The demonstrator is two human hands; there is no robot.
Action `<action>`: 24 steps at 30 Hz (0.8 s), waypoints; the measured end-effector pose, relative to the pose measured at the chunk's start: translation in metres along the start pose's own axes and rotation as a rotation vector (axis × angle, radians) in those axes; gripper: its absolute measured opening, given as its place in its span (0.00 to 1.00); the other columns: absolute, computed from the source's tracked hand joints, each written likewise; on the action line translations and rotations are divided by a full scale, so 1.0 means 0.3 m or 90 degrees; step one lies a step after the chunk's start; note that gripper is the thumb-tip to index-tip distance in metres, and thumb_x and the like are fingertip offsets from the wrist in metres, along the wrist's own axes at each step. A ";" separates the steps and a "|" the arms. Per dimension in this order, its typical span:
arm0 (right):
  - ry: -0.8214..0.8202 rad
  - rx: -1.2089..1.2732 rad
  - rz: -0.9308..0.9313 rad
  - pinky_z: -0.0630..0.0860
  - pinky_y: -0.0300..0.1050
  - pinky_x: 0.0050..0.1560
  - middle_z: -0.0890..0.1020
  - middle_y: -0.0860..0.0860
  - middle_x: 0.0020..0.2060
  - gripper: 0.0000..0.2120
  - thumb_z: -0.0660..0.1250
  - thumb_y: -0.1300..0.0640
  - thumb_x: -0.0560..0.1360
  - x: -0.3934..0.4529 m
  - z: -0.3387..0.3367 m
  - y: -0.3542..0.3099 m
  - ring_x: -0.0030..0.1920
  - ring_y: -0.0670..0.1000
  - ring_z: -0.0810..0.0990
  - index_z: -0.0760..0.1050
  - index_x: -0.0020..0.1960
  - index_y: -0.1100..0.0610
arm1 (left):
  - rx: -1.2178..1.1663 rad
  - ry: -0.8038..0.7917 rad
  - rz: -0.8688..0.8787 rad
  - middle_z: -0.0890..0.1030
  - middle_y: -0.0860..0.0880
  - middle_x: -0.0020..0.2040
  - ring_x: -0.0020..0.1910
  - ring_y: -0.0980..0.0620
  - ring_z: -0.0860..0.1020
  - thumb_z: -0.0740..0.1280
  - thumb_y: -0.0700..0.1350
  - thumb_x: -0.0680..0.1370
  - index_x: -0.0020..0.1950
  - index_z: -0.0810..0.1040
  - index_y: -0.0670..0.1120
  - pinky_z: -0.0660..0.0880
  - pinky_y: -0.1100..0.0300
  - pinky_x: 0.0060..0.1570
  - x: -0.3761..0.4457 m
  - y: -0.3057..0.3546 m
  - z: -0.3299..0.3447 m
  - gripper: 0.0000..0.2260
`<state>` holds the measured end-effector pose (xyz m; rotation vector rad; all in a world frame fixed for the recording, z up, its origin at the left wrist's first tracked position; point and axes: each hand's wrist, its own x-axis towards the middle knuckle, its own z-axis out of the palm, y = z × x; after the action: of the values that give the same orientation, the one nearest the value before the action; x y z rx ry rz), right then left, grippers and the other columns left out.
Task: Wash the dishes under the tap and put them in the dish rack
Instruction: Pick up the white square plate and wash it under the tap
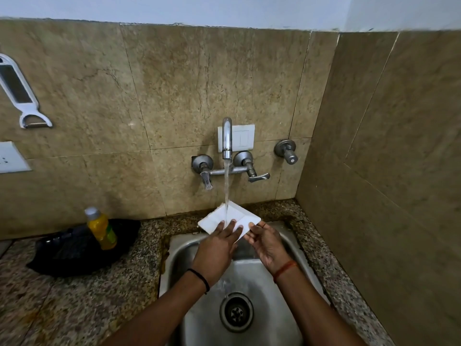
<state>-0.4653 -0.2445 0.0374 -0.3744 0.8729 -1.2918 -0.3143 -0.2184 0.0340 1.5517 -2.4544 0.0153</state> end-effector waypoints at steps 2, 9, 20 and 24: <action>0.008 -0.017 -0.008 0.81 0.41 0.34 0.85 0.54 0.38 0.08 0.62 0.70 0.78 0.004 -0.003 -0.002 0.34 0.47 0.84 0.76 0.51 0.61 | -0.028 0.024 -0.001 0.56 0.59 0.77 0.77 0.54 0.56 0.57 0.53 0.82 0.76 0.57 0.59 0.62 0.61 0.68 -0.014 -0.006 -0.004 0.23; 0.013 -0.019 -0.034 0.82 0.43 0.39 0.84 0.56 0.44 0.10 0.65 0.68 0.76 0.018 0.006 -0.036 0.42 0.51 0.82 0.77 0.57 0.62 | -0.042 0.031 -0.028 0.53 0.56 0.78 0.78 0.53 0.51 0.58 0.69 0.73 0.76 0.48 0.64 0.57 0.56 0.74 -0.036 -0.057 -0.025 0.35; 0.074 -0.068 0.002 0.75 0.35 0.23 0.84 0.51 0.30 0.04 0.64 0.68 0.77 0.047 0.011 -0.088 0.26 0.44 0.81 0.77 0.49 0.62 | -0.127 -0.038 0.087 0.52 0.60 0.76 0.75 0.59 0.48 0.68 0.44 0.76 0.77 0.54 0.57 0.46 0.67 0.72 0.020 -0.208 -0.112 0.34; 0.073 -0.090 0.017 0.76 0.34 0.25 0.84 0.50 0.27 0.07 0.63 0.68 0.78 0.065 0.039 -0.116 0.25 0.44 0.81 0.77 0.44 0.61 | -0.197 -0.031 0.082 0.60 0.59 0.73 0.73 0.62 0.56 0.68 0.43 0.77 0.75 0.63 0.53 0.46 0.73 0.70 0.025 -0.218 -0.124 0.29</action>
<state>-0.4797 -0.2748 0.0620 -0.4017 1.0659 -1.2401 -0.2518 -0.2488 0.0639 1.2756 -2.4474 -0.3663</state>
